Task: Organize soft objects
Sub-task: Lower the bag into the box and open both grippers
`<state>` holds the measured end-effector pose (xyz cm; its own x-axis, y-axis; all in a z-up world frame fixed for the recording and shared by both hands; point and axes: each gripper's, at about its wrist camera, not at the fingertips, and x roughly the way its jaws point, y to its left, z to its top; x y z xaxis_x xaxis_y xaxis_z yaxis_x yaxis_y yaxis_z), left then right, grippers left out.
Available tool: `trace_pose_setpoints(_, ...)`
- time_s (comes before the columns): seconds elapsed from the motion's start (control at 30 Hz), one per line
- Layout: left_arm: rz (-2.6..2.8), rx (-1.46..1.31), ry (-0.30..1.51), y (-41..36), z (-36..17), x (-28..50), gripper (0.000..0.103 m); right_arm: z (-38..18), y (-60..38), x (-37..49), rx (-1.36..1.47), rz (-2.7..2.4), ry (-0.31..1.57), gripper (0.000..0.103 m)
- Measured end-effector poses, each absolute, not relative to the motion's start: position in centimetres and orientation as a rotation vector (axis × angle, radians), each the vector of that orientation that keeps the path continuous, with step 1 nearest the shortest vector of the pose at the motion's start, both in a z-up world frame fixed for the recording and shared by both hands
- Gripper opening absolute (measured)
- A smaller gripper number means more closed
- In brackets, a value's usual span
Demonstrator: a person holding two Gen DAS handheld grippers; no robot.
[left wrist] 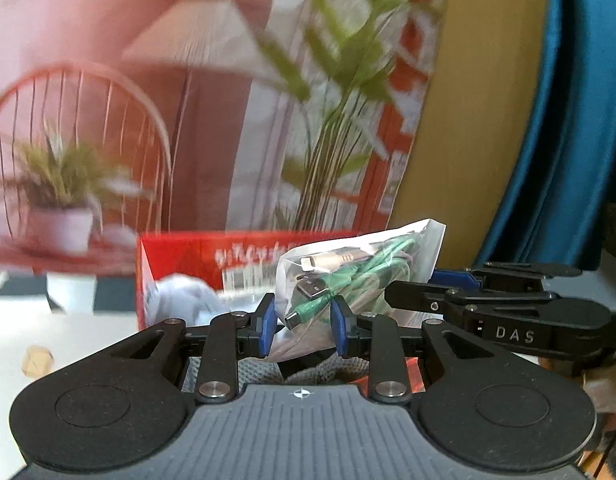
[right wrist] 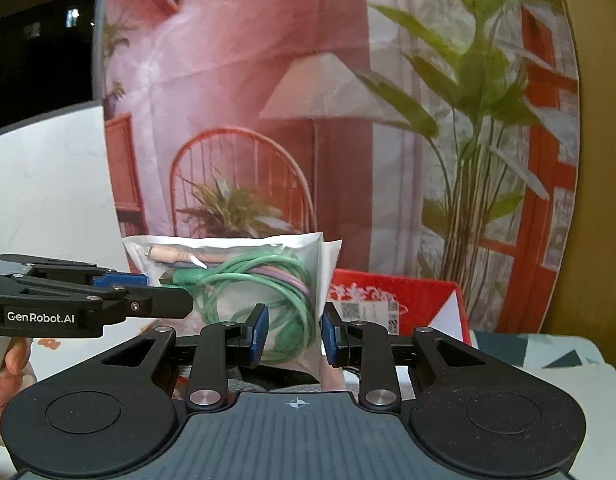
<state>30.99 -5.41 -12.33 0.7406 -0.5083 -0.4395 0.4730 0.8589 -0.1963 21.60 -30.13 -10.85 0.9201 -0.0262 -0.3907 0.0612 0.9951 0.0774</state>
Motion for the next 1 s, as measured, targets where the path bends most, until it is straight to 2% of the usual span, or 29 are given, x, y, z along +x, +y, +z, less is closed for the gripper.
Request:
trace_pose_setpoints(0.4,-0.478,-0.032,0.695,-7.4,-16.0,37.1,0.030,-15.5,-33.2,27.4,0.229,-0.094,0.595,0.026)
trace_pose_setpoints(0.67,-0.430,0.001,0.660,-7.2,-16.2,37.8,0.033,-17.7,-33.9,29.4,0.251,-0.144,0.647,0.026)
trace_pose_setpoints(0.77,-0.409,0.012,0.616,-6.6,-15.4,37.3,0.044,-18.1,-34.5,29.6,0.263,-0.158,0.659,0.027)
trace_pose_setpoints(0.83,-0.396,0.020,0.583,-6.4,-14.7,36.9,0.056,-18.2,-34.6,29.5,0.262,-0.177,0.665,0.027)
trace_pose_setpoints(1.0,-0.374,0.057,0.555,-6.4,-13.7,35.9,0.072,-17.7,-34.1,29.0,0.225,-0.214,0.655,0.028)
